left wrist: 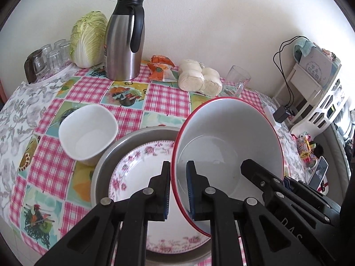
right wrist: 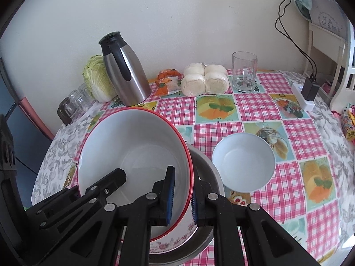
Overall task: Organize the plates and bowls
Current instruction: 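Carry the red-rimmed bowl over the basin and lower it onto the floral plate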
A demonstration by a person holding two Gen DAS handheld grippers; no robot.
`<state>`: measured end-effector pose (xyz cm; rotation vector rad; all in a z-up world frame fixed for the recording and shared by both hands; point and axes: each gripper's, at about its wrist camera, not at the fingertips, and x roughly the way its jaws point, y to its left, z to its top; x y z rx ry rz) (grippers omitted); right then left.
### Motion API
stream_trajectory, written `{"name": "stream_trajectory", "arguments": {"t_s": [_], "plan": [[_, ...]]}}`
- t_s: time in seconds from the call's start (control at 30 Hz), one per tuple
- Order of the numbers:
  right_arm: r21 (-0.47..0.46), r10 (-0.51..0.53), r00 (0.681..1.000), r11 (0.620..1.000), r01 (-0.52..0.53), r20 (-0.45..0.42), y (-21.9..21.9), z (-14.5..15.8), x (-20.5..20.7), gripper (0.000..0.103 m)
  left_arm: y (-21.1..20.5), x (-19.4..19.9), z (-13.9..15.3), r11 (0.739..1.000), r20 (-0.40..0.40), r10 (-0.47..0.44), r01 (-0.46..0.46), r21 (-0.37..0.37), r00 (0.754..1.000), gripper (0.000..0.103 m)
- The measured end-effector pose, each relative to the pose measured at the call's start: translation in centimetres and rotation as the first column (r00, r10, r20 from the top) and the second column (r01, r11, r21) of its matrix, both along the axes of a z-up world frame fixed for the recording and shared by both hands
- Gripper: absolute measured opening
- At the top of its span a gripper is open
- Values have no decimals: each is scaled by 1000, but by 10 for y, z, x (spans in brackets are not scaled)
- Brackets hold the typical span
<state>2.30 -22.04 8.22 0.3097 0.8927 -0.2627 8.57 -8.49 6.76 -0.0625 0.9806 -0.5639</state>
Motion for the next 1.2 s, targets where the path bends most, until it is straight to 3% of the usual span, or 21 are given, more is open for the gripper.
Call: {"name": "stream_trajectory", "arguments": {"t_s": [0.27, 0.83, 1.2], "plan": [[54, -37, 999, 998, 36, 28, 6, -10, -17, 14, 5, -9, -3, 999, 8, -19, 19, 33, 1000, 14], [73, -50, 997, 996, 45, 59, 9, -13, -18, 14, 6, -9, -1, 998, 29, -32, 30, 56, 999, 14], [104, -44, 998, 994, 41, 33, 9, -25, -11, 15, 9, 0, -11, 998, -9, -19, 20, 59, 1000, 14]]}}
